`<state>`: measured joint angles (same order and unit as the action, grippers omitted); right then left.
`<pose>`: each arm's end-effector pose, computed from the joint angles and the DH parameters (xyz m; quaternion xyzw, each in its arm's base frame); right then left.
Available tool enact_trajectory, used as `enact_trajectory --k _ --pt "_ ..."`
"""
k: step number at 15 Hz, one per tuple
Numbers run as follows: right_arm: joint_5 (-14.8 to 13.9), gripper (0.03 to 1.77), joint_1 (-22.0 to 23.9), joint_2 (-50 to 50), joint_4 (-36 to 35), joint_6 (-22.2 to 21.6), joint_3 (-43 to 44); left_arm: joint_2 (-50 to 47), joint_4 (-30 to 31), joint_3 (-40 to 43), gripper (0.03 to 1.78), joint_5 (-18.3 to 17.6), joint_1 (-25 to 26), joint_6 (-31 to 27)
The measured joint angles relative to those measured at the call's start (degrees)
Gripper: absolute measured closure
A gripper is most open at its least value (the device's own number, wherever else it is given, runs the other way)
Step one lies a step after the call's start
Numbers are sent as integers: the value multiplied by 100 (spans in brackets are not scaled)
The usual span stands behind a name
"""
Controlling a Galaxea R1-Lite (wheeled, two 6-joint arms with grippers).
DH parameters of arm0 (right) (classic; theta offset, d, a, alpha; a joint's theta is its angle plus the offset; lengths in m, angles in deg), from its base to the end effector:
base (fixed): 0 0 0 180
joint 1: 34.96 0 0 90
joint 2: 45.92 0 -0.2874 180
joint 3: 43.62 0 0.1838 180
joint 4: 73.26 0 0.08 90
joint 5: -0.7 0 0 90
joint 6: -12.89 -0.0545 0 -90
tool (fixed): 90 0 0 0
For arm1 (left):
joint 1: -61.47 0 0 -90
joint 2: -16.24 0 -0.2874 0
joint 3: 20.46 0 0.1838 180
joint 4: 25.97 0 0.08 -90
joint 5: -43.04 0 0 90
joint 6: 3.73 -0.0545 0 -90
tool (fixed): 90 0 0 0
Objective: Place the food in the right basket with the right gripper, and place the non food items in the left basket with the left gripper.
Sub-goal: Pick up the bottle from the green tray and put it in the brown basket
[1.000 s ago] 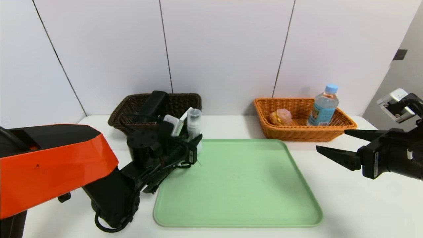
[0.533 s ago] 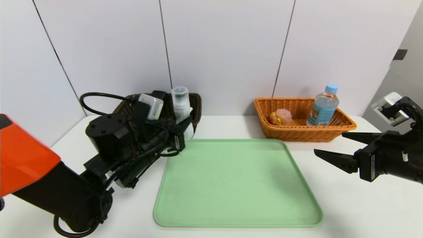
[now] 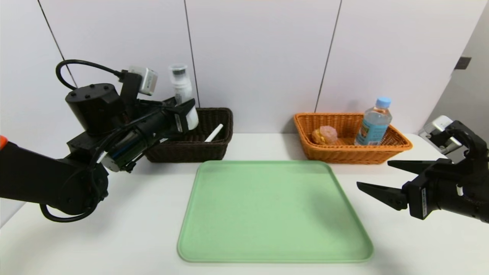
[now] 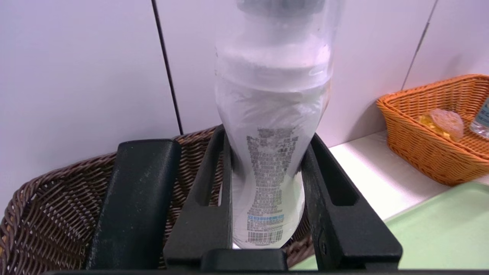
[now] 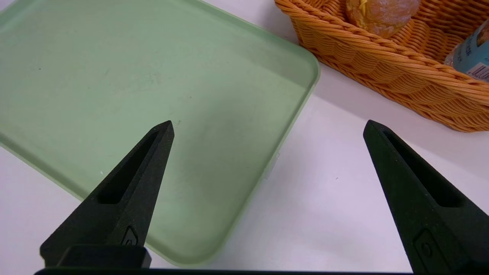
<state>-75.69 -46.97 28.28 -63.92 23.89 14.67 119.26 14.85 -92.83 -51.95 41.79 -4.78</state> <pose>0.2113 0.0581 0.1694 -0.0882 0.1968 0.2363 0.9474 0.3327 -0.1240 0.2100 -0.0024 -0.0899 -0.2120 0.9731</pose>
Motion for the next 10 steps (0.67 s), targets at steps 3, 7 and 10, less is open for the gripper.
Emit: enact_trajectory --k 3,7,10 --pt "-10 9 -33 1 0 0 -9 369 -6 -307 125 -9 151 -82" --pt "-10 9 -45 11 0 -2 -2 990 -27 -729 125 -2 319 -291" --pt "-10 9 -74 39 0 2 6 1376 -48 -1117 125 0 406 -501"
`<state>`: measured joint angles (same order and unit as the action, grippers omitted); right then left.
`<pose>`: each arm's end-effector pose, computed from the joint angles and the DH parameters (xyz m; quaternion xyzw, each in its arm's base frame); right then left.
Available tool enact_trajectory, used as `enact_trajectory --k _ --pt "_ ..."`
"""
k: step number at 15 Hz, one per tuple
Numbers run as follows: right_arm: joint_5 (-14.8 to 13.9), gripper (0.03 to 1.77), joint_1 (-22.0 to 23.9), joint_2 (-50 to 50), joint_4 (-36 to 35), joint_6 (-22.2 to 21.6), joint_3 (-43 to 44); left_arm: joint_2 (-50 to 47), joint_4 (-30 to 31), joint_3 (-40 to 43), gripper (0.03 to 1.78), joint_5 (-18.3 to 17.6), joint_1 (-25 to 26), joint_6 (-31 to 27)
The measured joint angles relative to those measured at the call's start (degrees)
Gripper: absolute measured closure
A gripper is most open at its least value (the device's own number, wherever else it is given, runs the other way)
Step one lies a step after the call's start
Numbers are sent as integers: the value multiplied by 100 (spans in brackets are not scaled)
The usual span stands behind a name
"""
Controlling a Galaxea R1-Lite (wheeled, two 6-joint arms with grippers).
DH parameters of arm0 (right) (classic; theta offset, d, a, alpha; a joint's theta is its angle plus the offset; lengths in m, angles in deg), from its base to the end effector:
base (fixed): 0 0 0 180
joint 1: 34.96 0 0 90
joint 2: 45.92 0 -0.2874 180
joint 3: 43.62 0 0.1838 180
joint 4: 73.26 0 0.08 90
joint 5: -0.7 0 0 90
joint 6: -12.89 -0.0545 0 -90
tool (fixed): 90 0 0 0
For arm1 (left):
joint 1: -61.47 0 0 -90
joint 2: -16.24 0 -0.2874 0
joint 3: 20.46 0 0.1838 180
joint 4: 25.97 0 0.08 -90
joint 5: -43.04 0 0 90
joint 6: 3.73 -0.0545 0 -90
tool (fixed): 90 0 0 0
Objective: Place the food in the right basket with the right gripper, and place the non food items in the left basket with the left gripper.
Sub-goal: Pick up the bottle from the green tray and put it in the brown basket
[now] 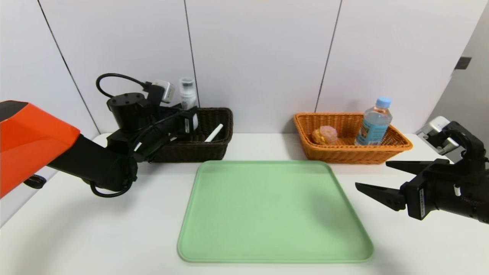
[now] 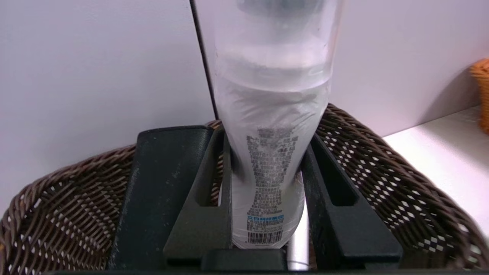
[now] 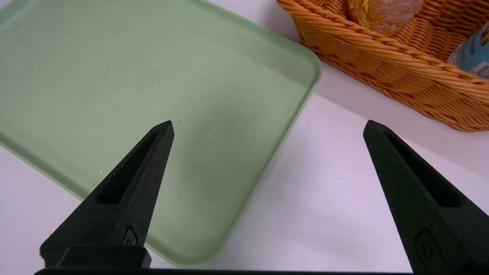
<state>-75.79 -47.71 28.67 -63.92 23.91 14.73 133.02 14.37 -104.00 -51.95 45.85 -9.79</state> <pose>0.2118 0.0610 0.1682 -0.0897 0.1991 0.2418 0.9454 0.3998 -0.1167 0.1724 0.0462 -0.0710 -0.1750 0.9809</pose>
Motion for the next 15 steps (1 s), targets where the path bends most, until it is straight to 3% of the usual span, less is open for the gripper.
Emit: enact_trajectory --k 6,10,15 --pt "-4 9 -45 17 -2 -6 35 315 -267 -295 125 227 66 -232" --pt "-4 9 -83 30 0 -6 35 540 480 -596 125 243 123 -193" --pt "-9 9 -117 20 0 -11 30 625 588 -527 125 235 145 -188"
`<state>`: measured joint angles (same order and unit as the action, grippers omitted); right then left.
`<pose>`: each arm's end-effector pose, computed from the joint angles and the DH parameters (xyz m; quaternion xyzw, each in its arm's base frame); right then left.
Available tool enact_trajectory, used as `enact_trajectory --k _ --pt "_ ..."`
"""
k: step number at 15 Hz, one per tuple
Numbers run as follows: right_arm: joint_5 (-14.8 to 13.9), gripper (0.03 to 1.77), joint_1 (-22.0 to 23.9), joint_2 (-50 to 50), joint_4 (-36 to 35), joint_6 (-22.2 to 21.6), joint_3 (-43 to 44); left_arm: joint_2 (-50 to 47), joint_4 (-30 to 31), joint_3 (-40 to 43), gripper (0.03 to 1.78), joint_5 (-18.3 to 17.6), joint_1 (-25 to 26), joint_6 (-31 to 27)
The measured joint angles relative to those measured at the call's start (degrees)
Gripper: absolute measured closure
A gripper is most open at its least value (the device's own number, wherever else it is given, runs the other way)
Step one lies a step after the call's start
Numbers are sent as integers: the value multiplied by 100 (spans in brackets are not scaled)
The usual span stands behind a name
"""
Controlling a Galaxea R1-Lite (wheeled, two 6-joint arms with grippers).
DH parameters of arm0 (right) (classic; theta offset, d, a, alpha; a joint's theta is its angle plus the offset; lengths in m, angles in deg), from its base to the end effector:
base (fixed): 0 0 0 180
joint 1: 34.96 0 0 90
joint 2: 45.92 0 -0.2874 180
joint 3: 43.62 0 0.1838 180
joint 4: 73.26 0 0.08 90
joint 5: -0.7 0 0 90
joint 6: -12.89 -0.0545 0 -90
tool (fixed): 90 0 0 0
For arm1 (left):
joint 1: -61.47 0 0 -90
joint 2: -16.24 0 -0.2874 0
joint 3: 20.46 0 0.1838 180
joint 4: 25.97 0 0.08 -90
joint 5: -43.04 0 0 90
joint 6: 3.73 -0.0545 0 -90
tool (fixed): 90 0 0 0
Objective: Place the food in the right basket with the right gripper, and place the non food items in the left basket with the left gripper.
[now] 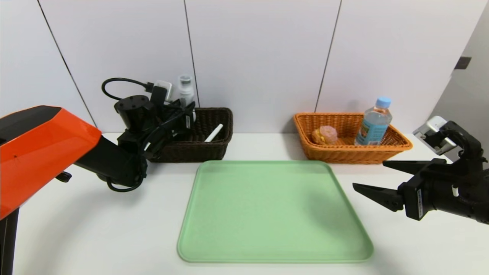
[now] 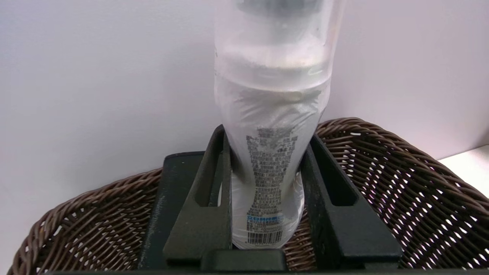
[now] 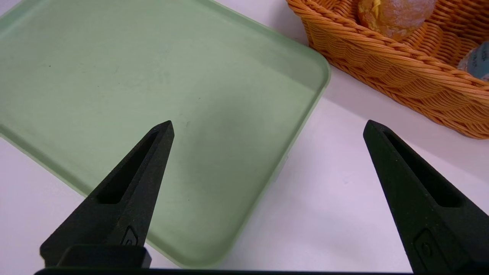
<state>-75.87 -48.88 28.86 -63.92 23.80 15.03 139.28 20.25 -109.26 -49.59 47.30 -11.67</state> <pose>0.2117 0.0655 0.1691 -0.0910 0.1975 0.2505 0.9434 0.4262 -0.1102 0.1654 0.0577 -0.1136 -0.1377 0.9822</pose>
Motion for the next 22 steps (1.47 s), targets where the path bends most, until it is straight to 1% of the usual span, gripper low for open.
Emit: enact_trajectory --k 3,5,7,9,12,15,17,19,22 --pt "0 9 -5 -22 0 -2 2 -38 -38 24 123 35 2 -68" --pt "-6 9 -29 -30 0 -13 0 -55 -2 63 97 73 6 -256" --pt "-4 9 -54 -35 -2 -11 -9 -83 48 74 78 162 17 -258" --pt "-9 9 -62 -41 0 -9 -12 -94 246 77 63 148 17 -226" --pt "-6 9 -63 -79 0 -15 -21 -129 276 91 45 143 20 -217" --pt "-6 9 -73 -121 0 -15 -15 -334 188 110 35 132 26 -71" --pt "-11 9 -73 -168 0 -17 -6 -658 -71 260 30 126 135 118" --pt "-15 9 -73 -207 0 -26 -4 -1072 -295 625 25 126 336 358" --pt "-96 9 -55 -279 0 -55 -1 -1783 -578 1491 20 143 535 425"
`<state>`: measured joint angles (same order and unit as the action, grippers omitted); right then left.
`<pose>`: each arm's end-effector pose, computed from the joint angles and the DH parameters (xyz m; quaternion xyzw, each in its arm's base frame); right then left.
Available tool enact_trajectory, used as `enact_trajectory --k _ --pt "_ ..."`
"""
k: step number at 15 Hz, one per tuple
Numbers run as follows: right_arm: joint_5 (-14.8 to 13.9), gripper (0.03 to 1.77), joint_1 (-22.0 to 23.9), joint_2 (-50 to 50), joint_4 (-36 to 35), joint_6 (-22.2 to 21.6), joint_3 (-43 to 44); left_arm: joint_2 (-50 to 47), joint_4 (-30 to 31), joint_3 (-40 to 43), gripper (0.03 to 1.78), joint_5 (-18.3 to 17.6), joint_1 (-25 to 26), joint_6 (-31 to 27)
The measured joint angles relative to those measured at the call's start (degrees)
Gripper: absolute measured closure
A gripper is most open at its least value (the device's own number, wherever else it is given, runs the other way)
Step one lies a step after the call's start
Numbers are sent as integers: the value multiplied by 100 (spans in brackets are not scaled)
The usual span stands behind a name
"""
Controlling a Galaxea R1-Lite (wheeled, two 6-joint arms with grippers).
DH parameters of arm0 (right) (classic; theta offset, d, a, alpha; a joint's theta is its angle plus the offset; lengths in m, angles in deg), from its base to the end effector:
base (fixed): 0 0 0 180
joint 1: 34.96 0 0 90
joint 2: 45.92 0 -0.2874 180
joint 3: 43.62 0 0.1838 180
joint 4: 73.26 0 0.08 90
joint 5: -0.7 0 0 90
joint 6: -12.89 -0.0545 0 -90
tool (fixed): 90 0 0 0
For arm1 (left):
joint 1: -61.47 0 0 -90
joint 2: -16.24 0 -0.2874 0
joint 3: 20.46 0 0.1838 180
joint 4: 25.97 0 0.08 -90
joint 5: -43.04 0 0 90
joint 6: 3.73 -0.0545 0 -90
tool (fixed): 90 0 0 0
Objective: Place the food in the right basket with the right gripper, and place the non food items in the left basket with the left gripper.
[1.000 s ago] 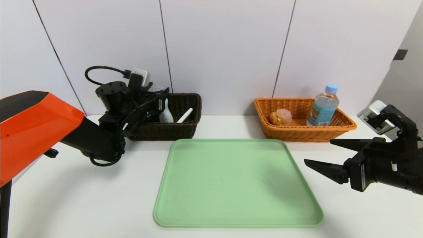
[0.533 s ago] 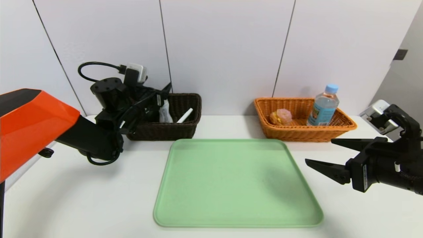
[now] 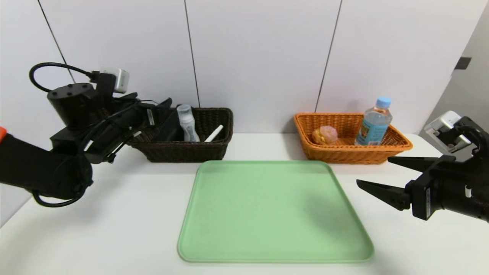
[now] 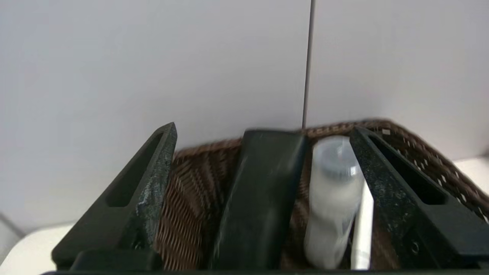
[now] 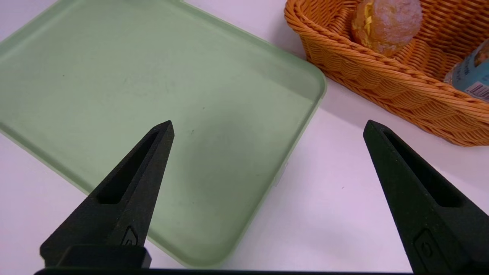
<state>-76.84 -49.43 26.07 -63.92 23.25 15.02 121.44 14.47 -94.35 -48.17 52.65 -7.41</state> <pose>0.2032 0.0646 0.1795 -0.0895 0.1753 0.2451 0.9493 0.3607 -0.0571 0.2032 0.0266 -0.0822 -0.0845 0.9927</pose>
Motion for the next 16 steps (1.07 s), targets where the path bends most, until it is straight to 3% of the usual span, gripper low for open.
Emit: enact_trajectory --k 3,9,13,16 --pt "-74 9 78 -138 2 -15 39 -780 -200 822 17 173 59 -20" --pt "-100 9 679 -779 13 -30 17 -2266 -684 2338 14 1247 -9 -95" --pt "-63 9 1147 -1518 144 -59 -138 -3115 -749 2853 14 1846 -111 -161" --pt "10 9 1309 -2227 603 -66 -291 -3771 -828 3399 12 1933 -5 -224"
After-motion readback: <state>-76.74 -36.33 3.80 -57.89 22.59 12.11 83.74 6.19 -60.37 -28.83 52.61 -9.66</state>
